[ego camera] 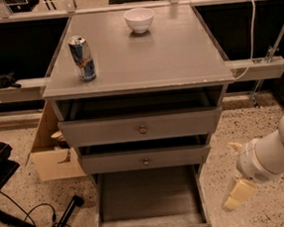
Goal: Close bottom drawer
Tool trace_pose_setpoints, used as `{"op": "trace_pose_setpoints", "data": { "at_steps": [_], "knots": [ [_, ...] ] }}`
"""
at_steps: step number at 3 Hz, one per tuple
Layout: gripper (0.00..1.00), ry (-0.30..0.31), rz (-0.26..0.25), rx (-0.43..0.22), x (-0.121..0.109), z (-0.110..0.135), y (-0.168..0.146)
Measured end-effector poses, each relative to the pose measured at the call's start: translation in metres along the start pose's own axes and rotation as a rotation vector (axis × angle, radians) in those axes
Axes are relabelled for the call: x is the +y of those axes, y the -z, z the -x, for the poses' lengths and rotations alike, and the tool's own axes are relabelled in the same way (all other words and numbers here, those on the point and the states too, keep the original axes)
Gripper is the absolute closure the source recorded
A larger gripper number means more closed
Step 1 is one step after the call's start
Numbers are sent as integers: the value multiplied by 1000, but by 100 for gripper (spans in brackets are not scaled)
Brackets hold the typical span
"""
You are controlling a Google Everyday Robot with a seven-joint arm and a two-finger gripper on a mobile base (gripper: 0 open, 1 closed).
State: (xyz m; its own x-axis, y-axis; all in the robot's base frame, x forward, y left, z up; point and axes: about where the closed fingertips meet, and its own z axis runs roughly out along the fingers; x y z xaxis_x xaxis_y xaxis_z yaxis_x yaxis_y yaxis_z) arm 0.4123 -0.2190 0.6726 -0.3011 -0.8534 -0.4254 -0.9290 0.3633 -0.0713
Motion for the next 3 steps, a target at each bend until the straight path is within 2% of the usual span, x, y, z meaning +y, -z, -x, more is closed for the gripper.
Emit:
{"op": "trace_pose_setpoints", "data": {
  "at_steps": [1, 2, 3],
  "knots": [
    [0, -56, 36, -11, 1, -33, -43],
    [0, -142, 101, 13, -10, -55, -69],
    [0, -156, 126, 25, -5, -58, -70]
  ]
}}
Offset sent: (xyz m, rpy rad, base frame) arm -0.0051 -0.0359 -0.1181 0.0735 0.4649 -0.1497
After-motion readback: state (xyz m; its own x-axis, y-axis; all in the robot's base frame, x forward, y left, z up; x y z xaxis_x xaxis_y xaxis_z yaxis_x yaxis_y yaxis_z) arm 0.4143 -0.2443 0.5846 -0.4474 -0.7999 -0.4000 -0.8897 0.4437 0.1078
